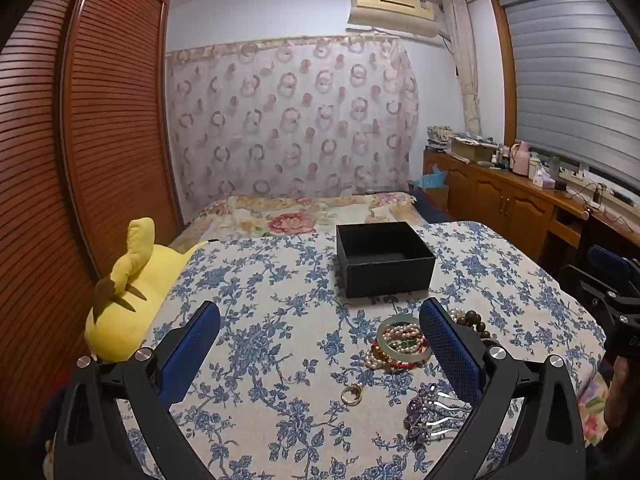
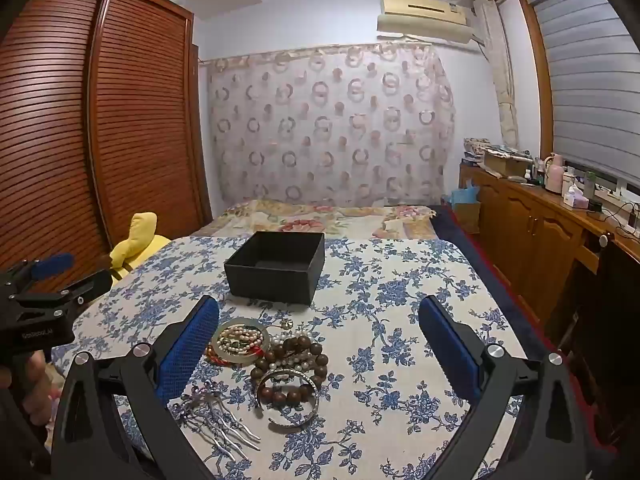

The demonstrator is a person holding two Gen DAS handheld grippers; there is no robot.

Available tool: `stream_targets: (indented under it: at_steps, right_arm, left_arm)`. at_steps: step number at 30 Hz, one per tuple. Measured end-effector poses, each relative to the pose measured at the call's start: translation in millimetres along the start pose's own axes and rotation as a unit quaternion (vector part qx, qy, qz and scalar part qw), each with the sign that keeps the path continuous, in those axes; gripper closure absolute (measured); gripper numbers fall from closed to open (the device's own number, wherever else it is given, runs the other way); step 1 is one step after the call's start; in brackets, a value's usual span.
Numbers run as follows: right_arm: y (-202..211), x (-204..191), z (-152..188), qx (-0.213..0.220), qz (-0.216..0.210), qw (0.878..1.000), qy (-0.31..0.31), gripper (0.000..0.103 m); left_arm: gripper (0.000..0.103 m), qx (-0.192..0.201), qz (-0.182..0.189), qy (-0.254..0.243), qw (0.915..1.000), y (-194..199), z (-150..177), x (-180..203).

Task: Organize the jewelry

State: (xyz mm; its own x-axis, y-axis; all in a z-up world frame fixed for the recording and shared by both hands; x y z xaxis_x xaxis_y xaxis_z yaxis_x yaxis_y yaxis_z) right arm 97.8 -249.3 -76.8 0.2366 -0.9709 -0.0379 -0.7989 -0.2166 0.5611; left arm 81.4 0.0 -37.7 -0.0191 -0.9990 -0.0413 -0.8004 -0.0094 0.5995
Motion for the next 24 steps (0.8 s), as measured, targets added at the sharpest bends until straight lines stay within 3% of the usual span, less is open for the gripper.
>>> stream_targets:
  at_steps: [24]
  right_arm:
    - [2.3, -1.6, 0.8, 0.002, 0.000, 1.000, 0.001, 0.002]
  left_arm:
    - [0.006, 0.005, 0.000, 0.000, 1.0000, 6.3, -2.1, -5.4]
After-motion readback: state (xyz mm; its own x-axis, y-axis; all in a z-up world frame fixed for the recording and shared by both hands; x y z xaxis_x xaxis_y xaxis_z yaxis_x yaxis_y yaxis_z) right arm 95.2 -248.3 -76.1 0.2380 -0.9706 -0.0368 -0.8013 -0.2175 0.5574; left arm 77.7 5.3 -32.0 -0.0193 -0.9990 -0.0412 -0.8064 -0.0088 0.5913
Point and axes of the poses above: each gripper's, at about its wrist camera, not at the fingertips, and y roughly against the way its jaws point, x to its right, z to its underside, the point moved 9 cm from there along -y, roughly the way its jaws point, and after that the axes turned 12 degrees about -x, right-handed, at the moved point
